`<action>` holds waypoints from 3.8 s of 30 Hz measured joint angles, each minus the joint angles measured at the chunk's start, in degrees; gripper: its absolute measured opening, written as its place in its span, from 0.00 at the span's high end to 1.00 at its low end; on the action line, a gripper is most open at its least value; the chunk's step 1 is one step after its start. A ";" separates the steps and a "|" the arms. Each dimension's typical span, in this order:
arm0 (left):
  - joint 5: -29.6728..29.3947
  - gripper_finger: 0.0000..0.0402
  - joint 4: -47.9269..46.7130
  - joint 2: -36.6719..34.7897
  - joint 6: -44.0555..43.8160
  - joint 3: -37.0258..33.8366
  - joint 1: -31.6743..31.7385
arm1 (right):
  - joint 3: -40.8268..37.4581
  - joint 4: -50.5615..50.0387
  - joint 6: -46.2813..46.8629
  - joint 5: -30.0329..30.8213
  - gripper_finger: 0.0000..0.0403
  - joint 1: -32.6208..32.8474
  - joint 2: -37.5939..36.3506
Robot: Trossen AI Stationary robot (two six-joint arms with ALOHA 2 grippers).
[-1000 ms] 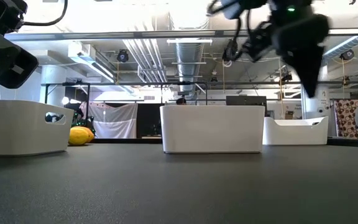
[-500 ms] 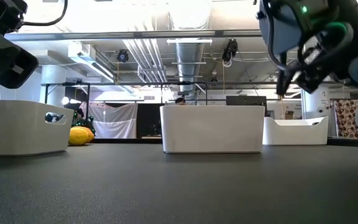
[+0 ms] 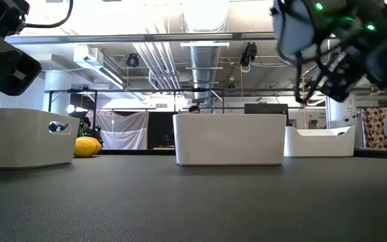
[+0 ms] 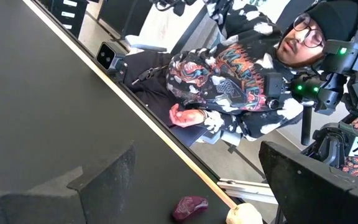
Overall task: Sort produce into baskets
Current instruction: Put the yellow lemon into the top white bin
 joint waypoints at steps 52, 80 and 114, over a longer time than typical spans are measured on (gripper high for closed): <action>0.00 0.19 0.02 0.02 -0.01 -0.01 0.02 | -13.53 -4.82 -7.86 14.36 0.88 -11.55 -9.01; 0.00 0.19 0.02 0.02 -0.01 -0.01 0.02 | -18.88 -7.57 -14.59 21.76 0.08 -23.89 -7.52; 0.00 0.19 0.02 0.01 -0.01 -0.02 0.00 | -21.18 1.58 -10.57 16.68 0.09 -31.19 -0.10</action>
